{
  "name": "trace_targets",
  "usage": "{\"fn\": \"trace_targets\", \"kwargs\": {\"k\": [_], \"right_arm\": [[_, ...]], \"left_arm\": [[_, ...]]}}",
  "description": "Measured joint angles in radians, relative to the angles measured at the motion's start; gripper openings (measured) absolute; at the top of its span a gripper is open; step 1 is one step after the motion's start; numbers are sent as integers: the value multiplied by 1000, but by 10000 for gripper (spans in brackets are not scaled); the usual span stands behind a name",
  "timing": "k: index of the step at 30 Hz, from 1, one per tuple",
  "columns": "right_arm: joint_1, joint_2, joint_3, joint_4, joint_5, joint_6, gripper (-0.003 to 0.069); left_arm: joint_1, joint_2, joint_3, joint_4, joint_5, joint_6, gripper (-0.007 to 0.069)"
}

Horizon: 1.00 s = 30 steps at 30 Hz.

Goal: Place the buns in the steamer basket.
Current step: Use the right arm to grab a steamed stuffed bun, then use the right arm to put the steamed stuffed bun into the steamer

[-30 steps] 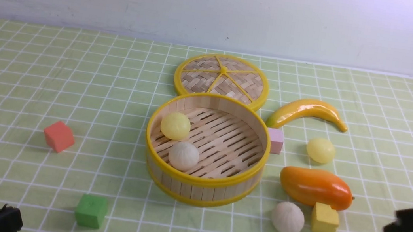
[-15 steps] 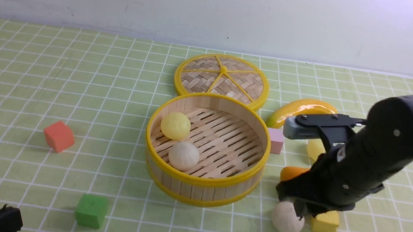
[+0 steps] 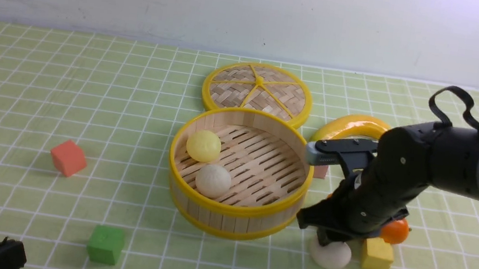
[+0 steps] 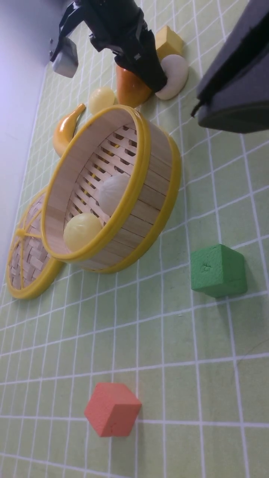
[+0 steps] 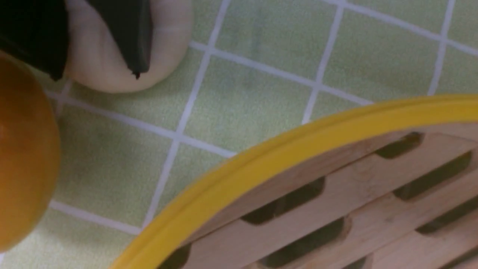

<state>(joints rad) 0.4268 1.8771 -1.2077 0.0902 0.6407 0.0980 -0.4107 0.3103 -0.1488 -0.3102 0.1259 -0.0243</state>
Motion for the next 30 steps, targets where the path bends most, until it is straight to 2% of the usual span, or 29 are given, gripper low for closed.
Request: {"fn": "trace_targets", "kwargs": {"k": [2,4,5,6,11,15,18,24,27,30], "right_arm": [[0,-4,-1,-2,7,-1,128],[1,-10,-1,-3,18,-10,86],[2,-28,-1,-3,39,-15,29],[3,-48,-1,-3,65,-16,13],[22,-164,-41,43,151,-30,12],[34,-210,-98,125,143,-86,12],[42,-191,-151,226,29,-170,12],[42,-61,-172,272,-148,-198,20],[42,30,-172,275,-218,-198,52],[42,73,-172,281,-236,-198,136]], "left_arm": [[0,0,0,0,0,0,-7],[0,0,0,0,0,0,-6],[0,0,0,0,0,0,-4],[0,0,0,0,0,0,-2],[0,0,0,0,0,0,1],[0,0,0,0,0,0,4],[0,0,0,0,0,0,6],[0,0,0,-1,0,0,11],[0,0,0,-1,0,0,11],[0,0,0,-1,0,0,15]]}}
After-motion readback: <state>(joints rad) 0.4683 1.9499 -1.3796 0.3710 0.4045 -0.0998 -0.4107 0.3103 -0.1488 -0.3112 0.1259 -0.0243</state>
